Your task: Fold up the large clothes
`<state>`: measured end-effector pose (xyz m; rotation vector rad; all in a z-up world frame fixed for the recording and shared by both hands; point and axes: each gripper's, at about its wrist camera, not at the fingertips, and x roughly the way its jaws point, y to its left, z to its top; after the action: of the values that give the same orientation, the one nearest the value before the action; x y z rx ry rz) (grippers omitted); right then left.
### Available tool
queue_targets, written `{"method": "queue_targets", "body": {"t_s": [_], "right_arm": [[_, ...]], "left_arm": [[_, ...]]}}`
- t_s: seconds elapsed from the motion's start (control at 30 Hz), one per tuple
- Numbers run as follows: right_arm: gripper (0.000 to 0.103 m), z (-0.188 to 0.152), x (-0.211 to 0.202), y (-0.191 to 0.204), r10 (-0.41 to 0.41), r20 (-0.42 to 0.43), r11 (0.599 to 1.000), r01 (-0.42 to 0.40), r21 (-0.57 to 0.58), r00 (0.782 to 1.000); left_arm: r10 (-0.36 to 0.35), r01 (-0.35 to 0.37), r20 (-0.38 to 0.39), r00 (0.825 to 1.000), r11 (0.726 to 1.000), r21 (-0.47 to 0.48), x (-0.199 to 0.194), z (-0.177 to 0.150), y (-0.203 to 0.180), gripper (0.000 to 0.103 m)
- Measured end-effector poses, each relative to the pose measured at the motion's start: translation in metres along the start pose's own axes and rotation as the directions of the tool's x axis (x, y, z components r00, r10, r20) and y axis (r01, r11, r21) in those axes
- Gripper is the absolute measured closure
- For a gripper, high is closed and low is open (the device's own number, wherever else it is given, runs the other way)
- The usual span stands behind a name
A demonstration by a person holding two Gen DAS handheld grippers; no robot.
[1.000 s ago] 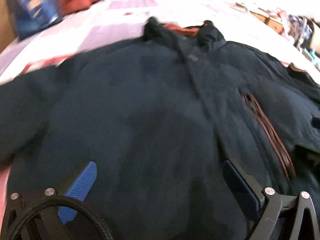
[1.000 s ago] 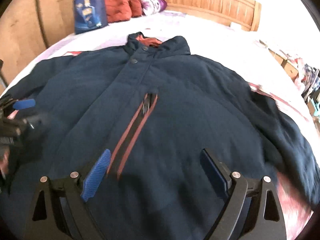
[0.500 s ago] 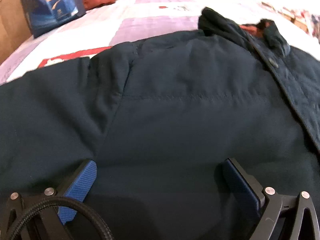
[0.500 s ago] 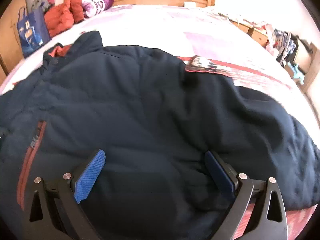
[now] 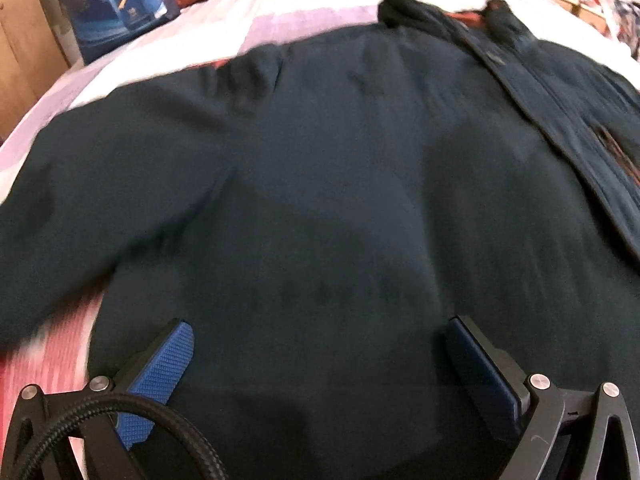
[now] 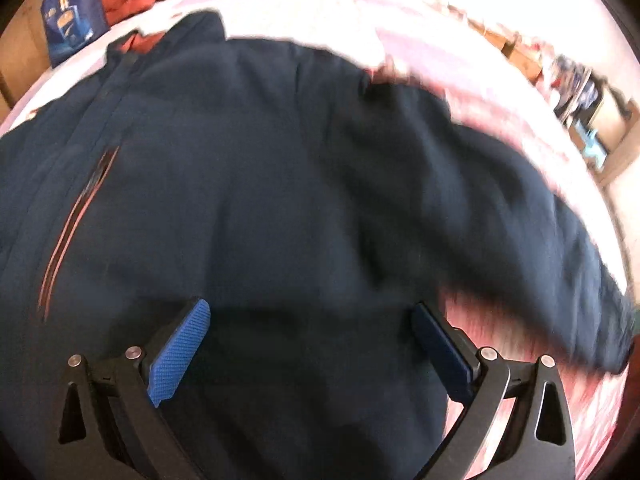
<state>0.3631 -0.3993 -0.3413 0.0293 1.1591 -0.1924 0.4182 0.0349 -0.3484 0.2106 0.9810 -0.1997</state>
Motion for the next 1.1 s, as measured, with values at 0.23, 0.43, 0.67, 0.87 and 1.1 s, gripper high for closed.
{"method": "queue_targets", "body": {"t_s": [0.23, 0.43, 0.67, 0.87, 1.1], "right_arm": [[0.0, -0.101, -0.05, -0.002, -0.013, -0.031, 1.0, 0.014, 0.011, 0.999], [0.0, -0.2, -0.104, 0.0, -0.012, -0.033, 1.0, 0.012, -0.002, 0.999], [0.0, -0.339, -0.151, -0.013, 0.07, -0.088, 0.99, -0.058, 0.132, 0.994], [0.0, -0.401, -0.175, -0.027, 0.018, -0.138, 0.986, 0.005, 0.169, 0.99], [0.0, -0.415, -0.18, -0.027, -0.01, -0.163, 0.99, 0.033, 0.139, 0.987]], "left_arm": [[0.029, -0.029, -0.075, 0.997, 1.0, -0.011, -0.055, -0.08, 0.015, 0.0], [0.053, -0.049, -0.069, 0.996, 0.997, 0.056, -0.109, -0.152, 0.009, 0.0], [0.066, -0.066, -0.053, 0.996, 0.998, 0.008, -0.153, -0.213, 0.019, 0.0], [0.051, -0.05, -0.069, 0.996, 0.998, 0.026, -0.172, -0.243, 0.02, 0.0], [0.028, -0.03, -0.094, 0.995, 0.999, -0.015, -0.172, -0.246, 0.034, 0.0]]}}
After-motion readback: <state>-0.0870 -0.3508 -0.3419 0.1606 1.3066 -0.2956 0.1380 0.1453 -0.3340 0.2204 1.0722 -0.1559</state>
